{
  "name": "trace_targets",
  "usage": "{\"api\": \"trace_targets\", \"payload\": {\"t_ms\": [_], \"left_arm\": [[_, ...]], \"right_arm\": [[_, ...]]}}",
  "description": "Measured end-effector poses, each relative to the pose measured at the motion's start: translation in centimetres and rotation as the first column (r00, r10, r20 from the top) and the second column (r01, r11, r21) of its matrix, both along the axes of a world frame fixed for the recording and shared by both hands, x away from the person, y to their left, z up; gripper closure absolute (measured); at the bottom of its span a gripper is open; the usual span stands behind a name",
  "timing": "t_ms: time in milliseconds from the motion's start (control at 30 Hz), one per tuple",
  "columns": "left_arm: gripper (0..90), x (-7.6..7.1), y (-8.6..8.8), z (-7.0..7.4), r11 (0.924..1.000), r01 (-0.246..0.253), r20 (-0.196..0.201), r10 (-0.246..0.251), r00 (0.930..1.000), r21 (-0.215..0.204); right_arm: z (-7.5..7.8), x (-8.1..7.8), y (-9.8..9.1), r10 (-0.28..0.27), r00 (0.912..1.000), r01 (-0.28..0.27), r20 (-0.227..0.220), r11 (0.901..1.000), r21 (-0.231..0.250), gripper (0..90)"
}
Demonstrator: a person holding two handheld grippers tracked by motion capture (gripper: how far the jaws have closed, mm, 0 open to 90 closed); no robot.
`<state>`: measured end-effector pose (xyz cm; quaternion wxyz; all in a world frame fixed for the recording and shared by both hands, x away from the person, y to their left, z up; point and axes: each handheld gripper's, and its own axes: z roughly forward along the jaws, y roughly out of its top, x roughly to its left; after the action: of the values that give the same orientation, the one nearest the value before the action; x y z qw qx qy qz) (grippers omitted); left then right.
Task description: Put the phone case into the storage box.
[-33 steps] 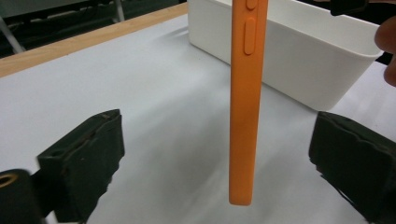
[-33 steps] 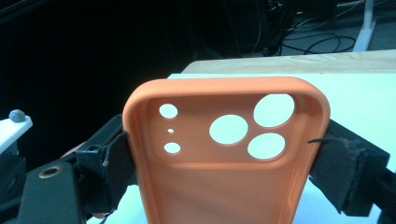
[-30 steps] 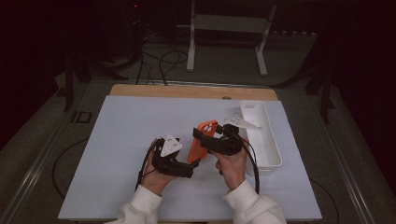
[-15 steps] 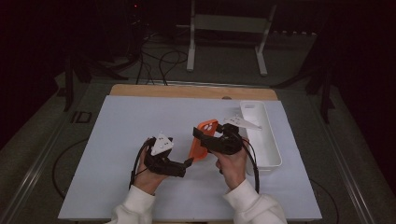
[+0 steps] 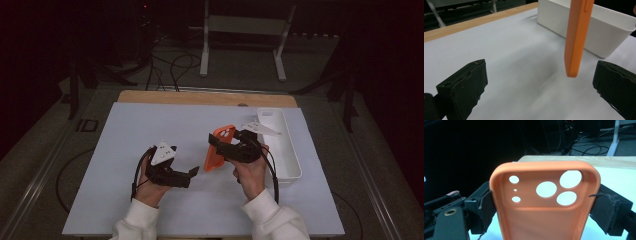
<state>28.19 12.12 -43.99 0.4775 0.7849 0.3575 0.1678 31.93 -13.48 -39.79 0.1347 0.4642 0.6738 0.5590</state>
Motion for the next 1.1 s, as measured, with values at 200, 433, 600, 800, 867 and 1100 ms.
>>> {"api": "trace_targets", "payload": {"t_ms": [200, 433, 600, 800, 867, 1100], "left_arm": [[0.1, -0.1, 0.9, -0.1, 1.0, 0.004, -0.001, -0.004, 1.0, 0.002], [0.0, 0.0, 2.2, -0.3, 1.0, -0.009, 0.01, 0.009, 0.9999, -0.001], [0.0, -0.1, 3.4, -0.4, 0.9997, -0.024, 0.016, 0.024, 0.9996, -0.003], [0.0, -0.4, 5.0, -1.0, 0.9991, -0.043, 0.018, 0.043, 0.9989, -0.006], [0.0, -0.6, 5.6, -1.3, 0.9985, -0.055, 0.023, 0.055, 0.9982, 0.0], [0.0, -1.3, 7.8, -2.3, 0.9971, -0.074, 0.036, 0.074, 0.9966, -0.016]], "right_arm": [[0.2, 0.2, -0.1, 0.001, 0.9999, -0.001, 0.012, 0.9999, -0.014, 16.0], [0.6, 0.6, -0.1, 0.007, 0.9994, -0.006, 0.033, 0.9993, -0.036, 16.0], [0.8, 0.9, -0.4, 0.007, 0.999, -0.006, 0.044, 0.9991, -0.041, 16.0], [1.1, 1.3, -0.6, 0.004, 0.9984, 0.0, 0.057, 0.9985, -0.054, 16.0], [1.2, 1.4, -0.7, 0.001, 0.9982, 0.002, 0.06, 0.9982, -0.06, 16.0], [1.4, 1.7, -0.8, -0.003, 0.9981, 0.008, 0.062, 0.9975, -0.07, 16.0]]}}
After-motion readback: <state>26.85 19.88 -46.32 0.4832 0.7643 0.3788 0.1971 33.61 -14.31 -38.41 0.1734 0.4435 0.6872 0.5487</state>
